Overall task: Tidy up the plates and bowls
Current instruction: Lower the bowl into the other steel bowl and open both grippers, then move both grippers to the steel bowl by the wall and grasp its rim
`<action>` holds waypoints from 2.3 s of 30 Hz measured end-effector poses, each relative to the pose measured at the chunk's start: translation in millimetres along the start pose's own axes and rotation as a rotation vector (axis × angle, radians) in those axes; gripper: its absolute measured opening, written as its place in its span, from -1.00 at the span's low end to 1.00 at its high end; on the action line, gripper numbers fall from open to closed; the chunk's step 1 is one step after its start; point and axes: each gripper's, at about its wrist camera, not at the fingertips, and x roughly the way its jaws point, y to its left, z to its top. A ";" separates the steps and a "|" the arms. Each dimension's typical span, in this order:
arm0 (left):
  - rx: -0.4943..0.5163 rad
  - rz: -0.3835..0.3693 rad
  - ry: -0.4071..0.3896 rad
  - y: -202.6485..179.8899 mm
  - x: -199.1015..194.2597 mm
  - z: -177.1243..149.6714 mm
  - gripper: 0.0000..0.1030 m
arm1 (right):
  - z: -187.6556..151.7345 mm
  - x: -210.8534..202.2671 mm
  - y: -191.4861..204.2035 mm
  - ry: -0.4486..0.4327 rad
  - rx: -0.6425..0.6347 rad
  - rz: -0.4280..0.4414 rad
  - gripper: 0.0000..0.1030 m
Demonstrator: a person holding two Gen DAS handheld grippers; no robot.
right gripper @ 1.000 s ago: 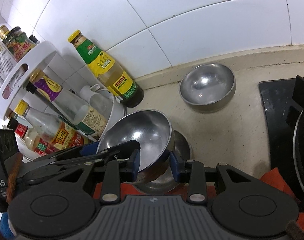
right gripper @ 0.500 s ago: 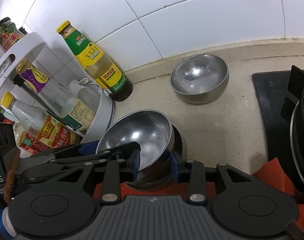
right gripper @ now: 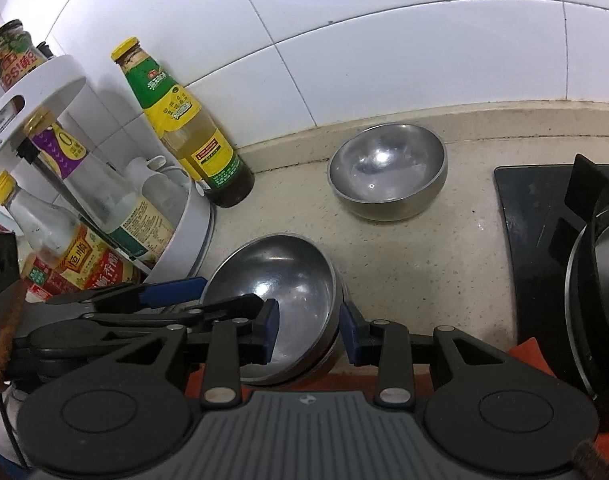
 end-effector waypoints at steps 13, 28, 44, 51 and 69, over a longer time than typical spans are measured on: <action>0.084 0.079 -0.050 -20.4 -9.7 18.5 0.74 | 9.2 -11.7 -11.8 -0.036 0.027 -0.005 -0.38; 0.200 0.142 -0.059 -44.3 38.4 69.4 0.89 | 62.8 -0.6 -55.0 -0.078 0.062 -0.081 -0.28; 0.179 0.191 0.061 -32.2 122.1 106.2 0.95 | 113.1 75.7 -82.7 0.020 0.076 -0.123 -0.28; 0.218 0.171 0.105 -33.6 141.5 106.8 0.85 | 113.5 93.3 -89.1 0.078 0.093 -0.109 -0.29; 0.262 0.152 0.216 -38.2 171.9 105.5 0.00 | 108.2 114.1 -98.2 0.151 0.091 -0.100 -0.62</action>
